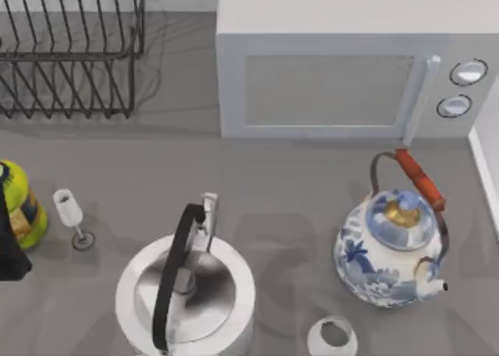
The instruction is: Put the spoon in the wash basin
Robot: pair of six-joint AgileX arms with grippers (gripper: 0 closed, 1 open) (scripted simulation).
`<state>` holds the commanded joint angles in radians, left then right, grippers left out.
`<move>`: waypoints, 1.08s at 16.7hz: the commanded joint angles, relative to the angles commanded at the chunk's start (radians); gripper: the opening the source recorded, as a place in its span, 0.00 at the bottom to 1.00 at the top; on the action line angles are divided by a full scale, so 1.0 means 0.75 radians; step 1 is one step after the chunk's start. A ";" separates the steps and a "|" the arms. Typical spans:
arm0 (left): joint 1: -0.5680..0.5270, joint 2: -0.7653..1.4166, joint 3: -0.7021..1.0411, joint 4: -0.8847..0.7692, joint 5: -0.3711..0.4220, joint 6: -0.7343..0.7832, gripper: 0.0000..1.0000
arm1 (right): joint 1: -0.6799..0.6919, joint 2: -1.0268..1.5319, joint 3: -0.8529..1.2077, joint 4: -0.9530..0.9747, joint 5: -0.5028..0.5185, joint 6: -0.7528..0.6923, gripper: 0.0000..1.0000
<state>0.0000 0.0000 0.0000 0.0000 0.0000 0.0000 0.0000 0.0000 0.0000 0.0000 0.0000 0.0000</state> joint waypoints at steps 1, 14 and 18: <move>0.000 0.000 0.000 0.000 0.000 0.000 1.00 | 0.000 0.000 0.000 0.000 0.000 0.000 1.00; 0.000 0.000 0.000 0.000 0.000 0.000 1.00 | -0.408 1.044 0.667 -0.755 -0.025 -0.125 1.00; 0.000 0.000 0.000 0.000 0.000 0.000 1.00 | -0.577 1.498 0.935 -1.071 -0.031 -0.179 1.00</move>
<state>0.0000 0.0000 0.0000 0.0000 0.0000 0.0000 -0.4327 1.1239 0.7009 -0.8036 -0.0231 -0.1339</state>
